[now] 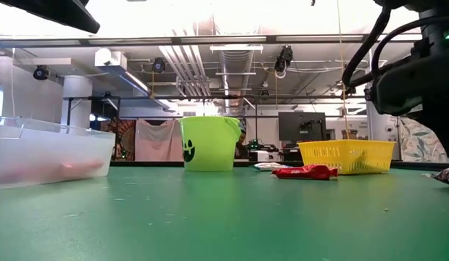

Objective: Sort candy by brand, put in halloween buckets
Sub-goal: Put the brown chocolate bar into the green bucket

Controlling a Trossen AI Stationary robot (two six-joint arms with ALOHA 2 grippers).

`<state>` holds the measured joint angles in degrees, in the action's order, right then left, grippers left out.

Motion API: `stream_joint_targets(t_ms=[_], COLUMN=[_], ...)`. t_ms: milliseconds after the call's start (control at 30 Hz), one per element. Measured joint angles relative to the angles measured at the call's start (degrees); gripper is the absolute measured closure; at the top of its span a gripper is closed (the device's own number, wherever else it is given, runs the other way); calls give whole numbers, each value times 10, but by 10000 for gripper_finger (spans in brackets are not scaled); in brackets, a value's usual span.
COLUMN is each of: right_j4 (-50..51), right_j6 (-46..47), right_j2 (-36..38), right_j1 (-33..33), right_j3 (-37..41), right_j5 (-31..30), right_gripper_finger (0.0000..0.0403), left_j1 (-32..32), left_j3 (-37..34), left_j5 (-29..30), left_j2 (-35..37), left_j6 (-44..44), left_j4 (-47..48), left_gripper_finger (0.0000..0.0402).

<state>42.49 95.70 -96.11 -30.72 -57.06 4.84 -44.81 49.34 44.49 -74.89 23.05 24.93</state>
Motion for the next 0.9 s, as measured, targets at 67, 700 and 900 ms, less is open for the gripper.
stream_joint_targets(t_ms=[67,700,900], right_j4=[-2,-201,-404], right_j6=[-3,-290,-492], right_j2=[4,81,84], right_j1=[0,117,251], right_j3=[0,1,1], right_j5=[-2,-187,-163], right_gripper_finger=[224,359,364], left_j1=[0,0,0], left_j3=[0,5,6], left_j5=[0,-49,-116], left_j2=[0,0,0], left_j6=[0,0,0], left_j4=[0,0,0], left_gripper_finger=[402,402,402])
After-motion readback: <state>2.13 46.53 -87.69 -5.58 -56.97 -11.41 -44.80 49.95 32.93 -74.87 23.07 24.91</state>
